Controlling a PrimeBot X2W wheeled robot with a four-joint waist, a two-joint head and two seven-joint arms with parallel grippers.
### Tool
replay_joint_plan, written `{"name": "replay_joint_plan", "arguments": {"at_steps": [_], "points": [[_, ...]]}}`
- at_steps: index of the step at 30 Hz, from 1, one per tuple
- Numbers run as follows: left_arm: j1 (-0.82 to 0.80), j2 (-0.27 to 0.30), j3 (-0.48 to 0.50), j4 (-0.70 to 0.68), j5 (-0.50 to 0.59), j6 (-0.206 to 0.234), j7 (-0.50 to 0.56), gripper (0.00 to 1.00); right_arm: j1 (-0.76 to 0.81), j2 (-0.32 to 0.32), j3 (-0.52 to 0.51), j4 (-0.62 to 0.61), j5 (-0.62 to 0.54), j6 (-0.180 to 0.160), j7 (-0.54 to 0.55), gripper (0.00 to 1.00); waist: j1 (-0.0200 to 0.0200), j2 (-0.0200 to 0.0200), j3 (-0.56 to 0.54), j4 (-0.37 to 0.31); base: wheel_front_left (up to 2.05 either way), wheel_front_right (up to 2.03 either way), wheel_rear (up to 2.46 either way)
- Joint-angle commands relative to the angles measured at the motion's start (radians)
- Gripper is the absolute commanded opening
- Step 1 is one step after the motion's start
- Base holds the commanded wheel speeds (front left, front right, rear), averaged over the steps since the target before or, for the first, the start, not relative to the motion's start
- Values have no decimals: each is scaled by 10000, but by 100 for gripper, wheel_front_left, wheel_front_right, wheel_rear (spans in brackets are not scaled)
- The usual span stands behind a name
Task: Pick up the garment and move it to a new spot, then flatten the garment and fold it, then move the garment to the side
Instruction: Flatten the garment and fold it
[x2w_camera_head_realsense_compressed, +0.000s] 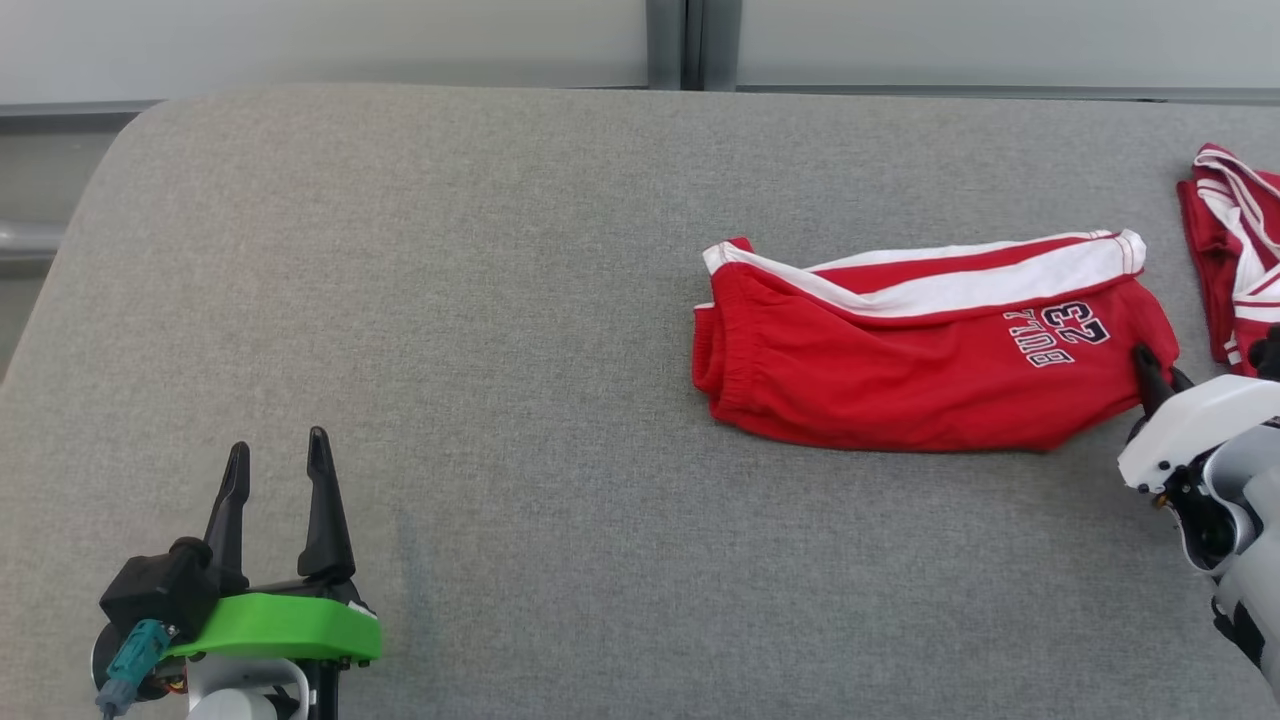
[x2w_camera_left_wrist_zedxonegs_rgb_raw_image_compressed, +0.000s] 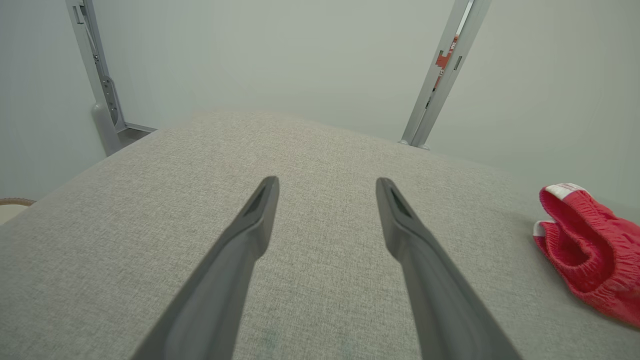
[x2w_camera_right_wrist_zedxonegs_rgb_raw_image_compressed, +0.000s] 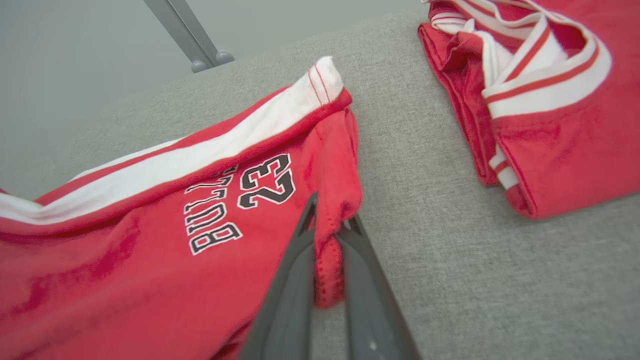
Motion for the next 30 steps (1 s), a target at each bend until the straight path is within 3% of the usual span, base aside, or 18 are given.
{"name": "replay_joint_plan", "arguments": {"at_steps": [1, 7, 12, 30], "points": [[181, 36, 16, -23, 35, -42, 5, 100, 202, -133, -68, -38, 124, -15, -105, 0, 0, 0, -256, -246, 0, 0, 0], [120, 36, -81, -103, 48, -77, 5, 100, 386, -297, -233, -23, 385, -14, -253, 0, 0, 0, -280, -209, 0, 0, 0], [168, 36, -142, -37, 104, -92, 5, 100, 222, -64, -133, -242, 312, -14, -413, 0, 0, 0, -380, -170, 0, 0, 0], [223, 37, -268, -53, 45, -52, 4, 100, -393, 1506, 957, -2618, -58, -11, -624, 0, 0, 0, -656, 178, 0, 0, 0]]}}
